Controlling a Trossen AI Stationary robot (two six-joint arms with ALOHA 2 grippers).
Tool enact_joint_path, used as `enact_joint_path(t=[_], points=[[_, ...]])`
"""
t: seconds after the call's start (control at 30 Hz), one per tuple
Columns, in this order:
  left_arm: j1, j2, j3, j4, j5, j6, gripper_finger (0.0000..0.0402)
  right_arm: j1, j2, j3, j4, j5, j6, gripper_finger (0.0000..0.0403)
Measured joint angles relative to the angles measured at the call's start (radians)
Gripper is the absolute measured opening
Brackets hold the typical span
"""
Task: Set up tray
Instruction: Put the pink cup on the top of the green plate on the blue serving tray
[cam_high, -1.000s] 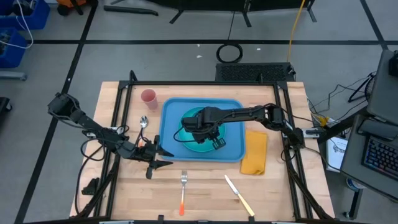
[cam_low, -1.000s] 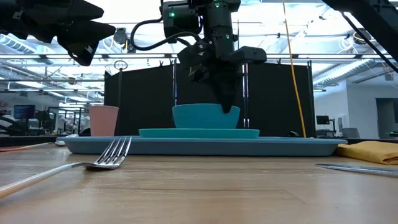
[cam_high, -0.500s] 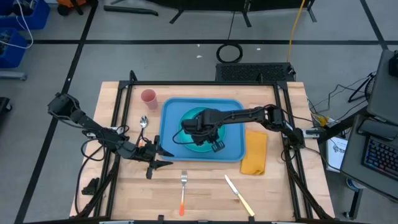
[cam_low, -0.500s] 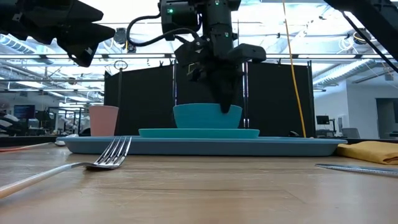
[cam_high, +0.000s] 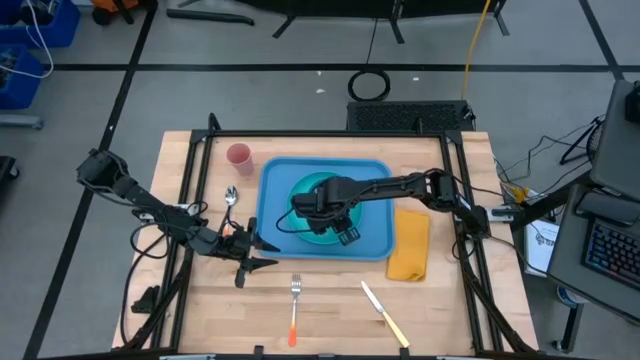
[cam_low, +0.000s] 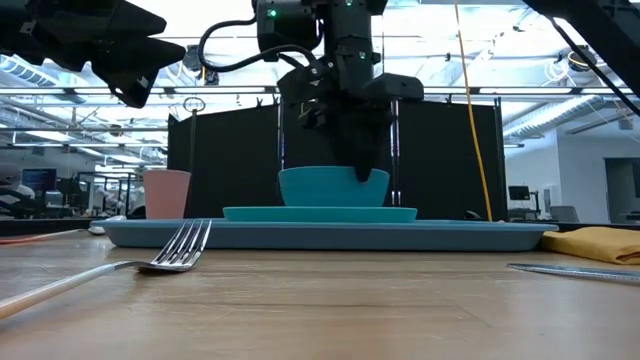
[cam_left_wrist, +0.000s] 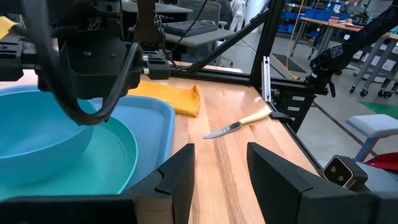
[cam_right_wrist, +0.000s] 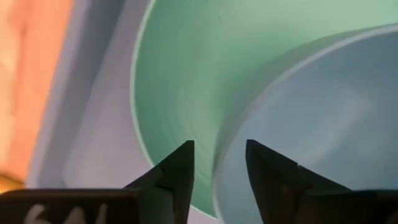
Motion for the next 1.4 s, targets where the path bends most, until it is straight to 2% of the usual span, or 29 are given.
enact_joint_path(t=[0.1, 0.27, 0.63, 0.87, 0.97, 1.1, 1.27, 1.4], points=[[0.0, 0.0, 0.0, 0.0, 0.0, 0.0, 0.015, 0.008, -0.008, -0.001, -0.001, 0.056, -0.001, 0.0155], [0.0, 0.0, 0.0, -0.001, 0.001, 0.0, 0.015, 0.016, -0.041, -0.001, 0.008, 0.062, 0.014, 0.0172], [-0.001, 0.0, 0.0, -0.003, 0.001, -0.002, 0.015, 0.033, -0.163, -0.001, 0.081, 0.058, 0.129, 0.0174], [-0.011, 0.0, 0.0, -0.001, -0.023, -0.047, 0.015, 0.051, -0.246, -0.055, 0.203, -0.123, 0.212, 0.017], [-0.002, 0.0, 0.0, -0.002, -0.079, -0.078, 0.015, 0.067, -0.307, -0.154, 0.335, -0.173, 0.237, 0.0169], [0.02, 0.0, 0.0, 0.059, -0.16, -0.119, 0.015, 0.092, -0.424, -0.374, 0.614, -0.229, 0.259, 0.0169], [0.048, 0.0, 0.002, 0.074, -0.107, -0.134, 0.015, 0.133, -0.584, -0.704, 1.035, -0.228, 0.271, 0.0169], [0.093, 0.0, 0.029, 0.037, -0.138, -0.137, 0.015, 0.167, -0.692, -0.943, 1.366, -0.228, 0.281, 0.0169]])
